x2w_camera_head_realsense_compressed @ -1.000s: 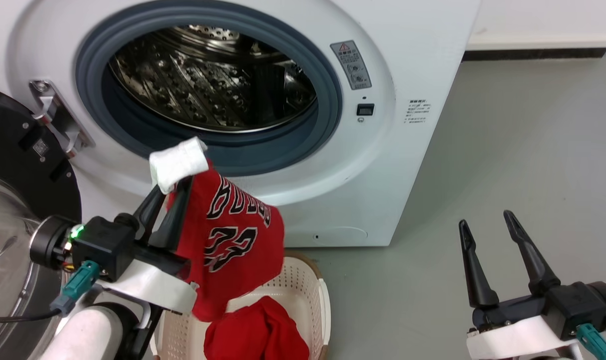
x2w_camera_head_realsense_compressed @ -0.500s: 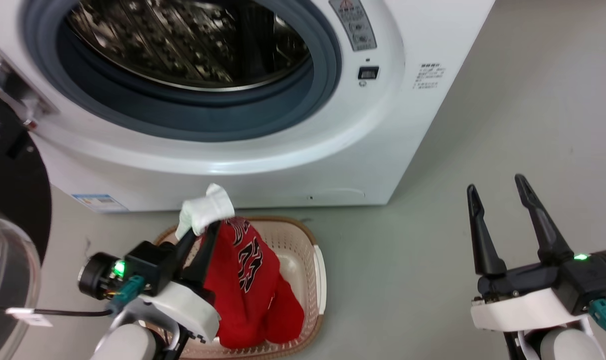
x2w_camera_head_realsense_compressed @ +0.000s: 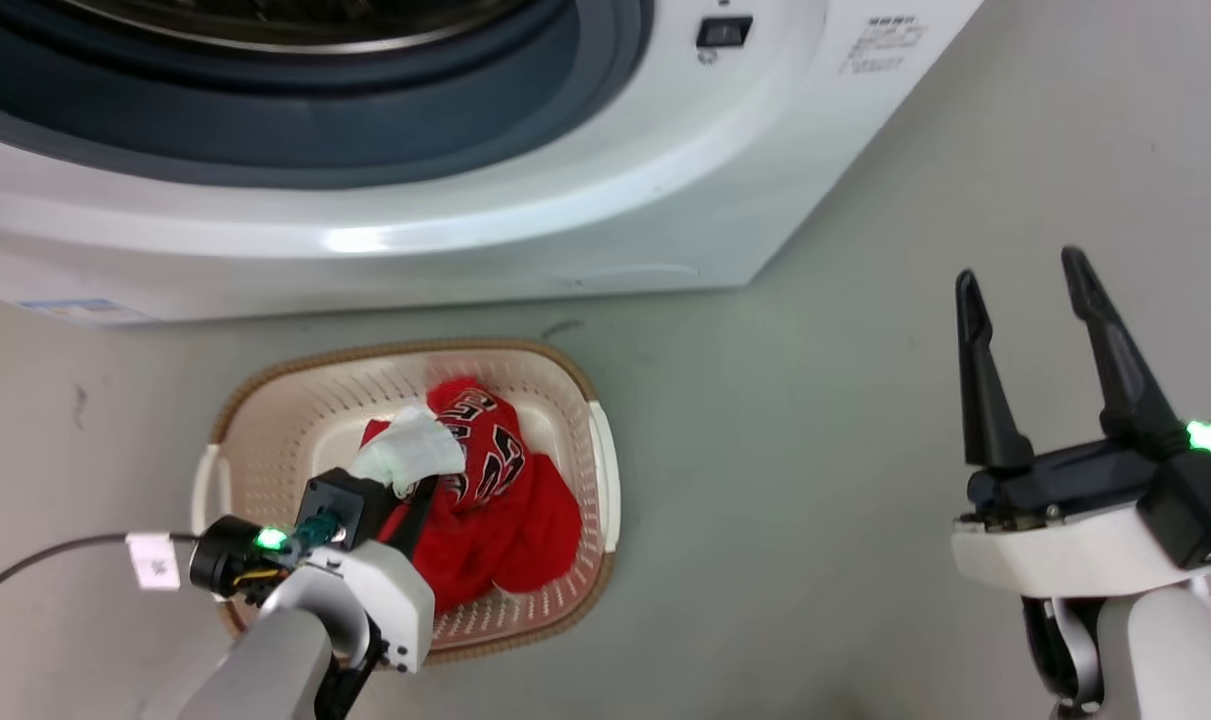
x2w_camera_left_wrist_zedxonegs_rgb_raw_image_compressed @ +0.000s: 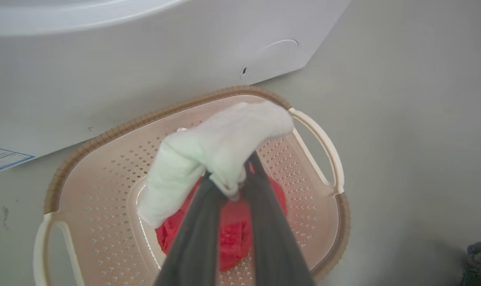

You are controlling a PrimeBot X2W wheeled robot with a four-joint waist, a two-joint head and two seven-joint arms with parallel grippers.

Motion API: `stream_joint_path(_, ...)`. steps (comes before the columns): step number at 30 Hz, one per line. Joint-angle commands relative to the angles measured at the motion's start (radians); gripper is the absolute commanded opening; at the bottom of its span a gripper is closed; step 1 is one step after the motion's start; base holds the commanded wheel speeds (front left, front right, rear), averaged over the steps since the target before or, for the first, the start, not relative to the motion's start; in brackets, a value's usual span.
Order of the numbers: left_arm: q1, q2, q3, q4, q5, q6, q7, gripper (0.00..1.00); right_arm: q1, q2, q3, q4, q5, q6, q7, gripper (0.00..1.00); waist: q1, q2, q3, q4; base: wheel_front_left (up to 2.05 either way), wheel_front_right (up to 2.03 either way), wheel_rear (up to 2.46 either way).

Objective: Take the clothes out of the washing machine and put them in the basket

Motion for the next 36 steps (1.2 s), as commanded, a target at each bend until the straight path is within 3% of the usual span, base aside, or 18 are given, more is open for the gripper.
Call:
stream_joint_path(1,-0.029,-0.005,-0.005,0.023,0.005,-0.004,-0.008,0.00,-0.022,0.000,0.001,-0.007,0.004,-0.001,-0.002,1.00,-0.0002,0.0000,0.058,-0.026,0.00,0.00,0.00)
stream_joint_path(14,-0.311,-0.093,-0.110,0.481,0.034,-0.034,0.021,0.00,-0.106,0.000,-0.019,-0.049,0.019,-0.001,-0.002,1.00,-0.0002,0.0000,0.255,-0.056,0.00,0.00,0.00)
stream_joint_path(25,-0.393,-0.141,-0.167,0.619,0.016,-0.036,0.044,0.00,-0.139,0.000,-0.026,-0.049,0.015,-0.001,-0.002,1.00,-0.0002,0.0000,0.310,-0.051,0.00,0.00,0.00)
stream_joint_path(26,-0.391,-0.143,-0.172,0.622,0.011,-0.035,0.042,0.09,-0.138,0.000,-0.024,-0.047,0.015,-0.001,-0.002,1.00,-0.0002,0.0000,0.305,-0.050,0.00,0.00,0.00)
stream_joint_path(27,-0.388,-0.145,-0.178,0.625,0.008,-0.035,0.038,0.36,-0.138,0.000,-0.024,-0.044,0.014,-0.001,-0.002,1.00,-0.0002,0.0000,0.299,-0.048,0.00,0.00,0.00)
stream_joint_path(28,-0.385,-0.145,-0.183,0.626,0.007,-0.035,0.029,1.00,-0.138,0.000,-0.023,-0.043,0.014,-0.001,-0.002,1.00,-0.0002,0.0000,0.290,-0.045,0.00,0.00,0.00)
stream_joint_path(36,-0.339,-0.161,-0.179,0.616,-0.039,-0.035,-0.040,1.00,-0.096,0.000,-0.017,-0.008,0.006,-0.001,-0.002,1.00,-0.0002,0.0000,0.166,-0.015,0.00,0.00,0.00)
